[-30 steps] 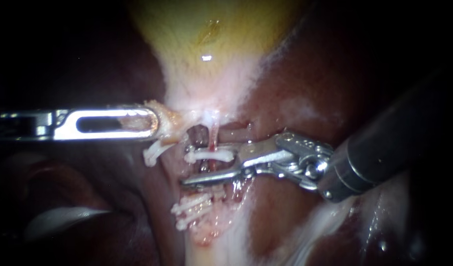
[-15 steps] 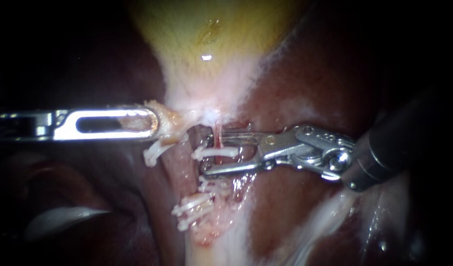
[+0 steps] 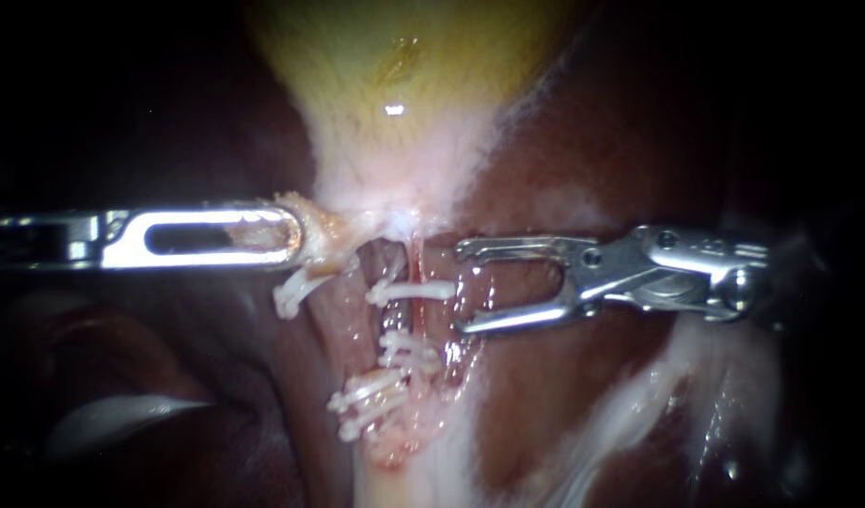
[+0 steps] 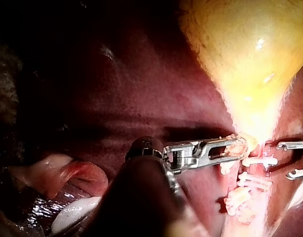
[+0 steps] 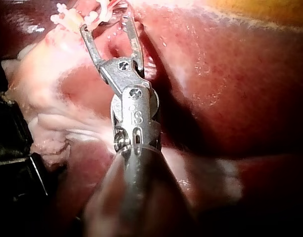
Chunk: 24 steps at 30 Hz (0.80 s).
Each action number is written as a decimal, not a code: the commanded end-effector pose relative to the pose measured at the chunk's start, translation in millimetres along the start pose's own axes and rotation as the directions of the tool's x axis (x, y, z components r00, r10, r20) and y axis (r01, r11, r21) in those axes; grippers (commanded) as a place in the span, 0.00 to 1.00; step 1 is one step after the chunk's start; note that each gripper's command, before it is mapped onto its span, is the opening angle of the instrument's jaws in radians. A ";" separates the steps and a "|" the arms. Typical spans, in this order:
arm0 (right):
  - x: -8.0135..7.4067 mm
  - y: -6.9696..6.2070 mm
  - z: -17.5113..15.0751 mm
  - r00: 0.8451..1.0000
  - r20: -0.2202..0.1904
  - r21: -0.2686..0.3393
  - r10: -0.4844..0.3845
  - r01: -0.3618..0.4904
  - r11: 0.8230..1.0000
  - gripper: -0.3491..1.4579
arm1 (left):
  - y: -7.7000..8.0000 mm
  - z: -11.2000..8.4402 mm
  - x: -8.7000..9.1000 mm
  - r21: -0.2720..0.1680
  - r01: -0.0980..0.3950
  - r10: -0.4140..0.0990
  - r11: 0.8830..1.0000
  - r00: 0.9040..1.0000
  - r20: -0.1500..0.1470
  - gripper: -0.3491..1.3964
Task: Going back third clip right tube
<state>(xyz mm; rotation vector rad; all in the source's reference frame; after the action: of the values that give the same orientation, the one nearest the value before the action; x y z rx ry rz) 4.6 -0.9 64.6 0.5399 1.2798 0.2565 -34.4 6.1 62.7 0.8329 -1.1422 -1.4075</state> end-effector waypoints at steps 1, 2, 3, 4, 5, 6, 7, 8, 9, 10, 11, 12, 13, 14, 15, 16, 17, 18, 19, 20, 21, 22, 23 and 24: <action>0.1 -0.1 -0.4 1.000 0.013 0.003 -0.014 0.014 1.000 0.47 | 0.0 0.0 0.0 0.000 0.000 0.000 1.000 1.000 0.000 0.00; 0.1 -0.2 -0.9 0.999 0.020 0.004 -0.030 0.030 1.000 0.47 | 0.0 0.0 0.0 0.000 0.000 0.000 1.000 1.000 0.000 0.00; 0.2 -0.3 -1.2 0.999 0.023 0.006 -0.041 0.041 0.999 0.47 | 0.0 0.0 0.0 0.000 0.000 0.000 1.000 1.000 0.000 0.00; 0.2 -0.4 -1.6 0.999 0.024 0.005 -0.047 0.047 0.999 0.47 | 0.0 0.0 0.0 0.000 0.000 0.000 1.000 1.000 0.000 0.00; 0.3 -0.5 -2.0 0.998 0.025 0.005 -0.058 0.058 0.998 0.47 | 0.0 0.0 0.0 0.000 0.000 0.000 1.000 1.000 0.000 0.00; 0.3 -0.6 -2.4 0.998 0.025 0.004 -0.058 0.058 0.998 0.47 | 0.0 0.0 0.0 0.000 0.000 0.000 1.000 1.000 0.000 0.00; 0.4 -0.6 -2.7 0.997 0.026 0.004 -0.069 0.069 0.998 0.47 | 0.0 0.0 0.0 0.000 0.000 0.000 1.000 1.000 0.000 0.00; 0.5 -0.7 -3.0 0.997 0.026 0.006 -0.069 0.069 0.998 0.47 | 0.0 0.0 0.0 0.000 0.000 0.000 1.000 1.000 0.000 0.00; 0.6 -0.8 -3.4 0.997 0.027 0.002 -0.074 0.074 0.997 0.47 | 0.0 0.0 0.0 0.000 0.000 0.000 1.000 1.000 0.000 0.00; 0.7 -0.8 -3.7 0.997 0.027 0.004 -0.079 0.079 0.997 0.47 | 0.0 0.0 0.0 0.000 0.000 0.000 1.000 1.000 0.000 0.00; 0.8 -0.9 -4.0 0.996 0.028 0.002 -0.084 0.084 0.996 0.47 | 0.0 0.0 0.0 0.000 0.000 0.000 1.000 1.000 0.000 0.00; 1.0 -1.0 -4.3 0.996 0.028 0.003 -0.083 0.083 0.997 0.47 | 0.0 0.0 0.0 0.000 0.000 0.000 1.000 1.000 0.000 0.00; 1.1 -1.0 -4.5 0.996 0.029 0.001 -0.082 0.082 0.997 0.47 | 0.0 0.0 0.0 0.000 0.000 0.000 1.000 1.000 0.000 0.00; 1.2 -1.1 -4.7 0.996 0.029 0.001 -0.087 0.087 0.996 0.47 | 0.0 0.1 0.0 0.000 0.000 0.000 1.000 1.000 0.000 0.00; 1.3 -1.1 -4.8 0.996 0.029 -0.001 -0.086 0.086 0.996 0.47 | 0.0 0.1 0.0 0.000 0.000 0.000 1.000 1.000 0.000 0.00; 1.3 -1.2 -4.8 0.996 0.029 -0.001 -0.085 0.085 0.996 0.47 | 0.0 0.1 0.0 0.000 0.000 0.000 1.000 1.000 0.000 0.00; 1.3 -1.2 -4.8 0.996 0.029 -0.001 -0.085 0.085 0.996 0.47 | 0.0 0.2 0.0 0.000 0.000 0.000 1.000 1.000 0.000 0.00; 1.3 -1.2 -4.8 0.996 0.029 -0.001 -0.085 0.085 0.996 0.47 | 0.1 0.2 0.0 0.000 0.000 0.000 1.000 1.000 0.000 0.00; 1.3 -1.2 -4.8 0.996 0.029 -0.001 -0.085 0.085 0.996 0.47 | 0.1 0.3 0.0 0.000 0.000 0.000 1.000 1.000 0.000 0.00; 1.4 -1.2 -4.8 0.996 0.029 -0.001 -0.085 0.085 0.996 0.47 | 0.1 0.4 0.0 0.000 0.000 0.000 1.000 1.000 0.001 0.00; 1.4 -1.3 -4.8 0.996 0.029 -0.001 -0.085 0.085 0.996 0.47 | 0.2 0.5 0.0 0.000 0.000 0.000 1.000 1.000 0.001 0.00; 1.4 -1.3 -4.8 0.996 0.029 -0.001 -0.085 0.085 0.996 0.47 | 0.2 0.6 0.0 0.000 0.000 0.000 1.000 1.000 0.001 0.00; 1.4 -1.4 -4.8 0.996 0.029 -0.001 -0.085 0.085 0.996 0.47 | 0.4 0.7 0.0 -0.001 -0.001 0.001 1.000 1.000 0.002 0.00; 1.4 -1.4 -4.8 0.996 0.029 -0.001 -0.085 0.085 0.996 0.47 | 0.5 0.9 0.0 -0.001 -0.001 0.001 1.000 1.000 0.002 0.00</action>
<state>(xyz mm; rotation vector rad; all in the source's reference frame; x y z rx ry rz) 0.2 -0.3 61.8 0.4844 1.2707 0.1779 -35.2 6.3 63.7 0.8303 -1.1439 -1.4077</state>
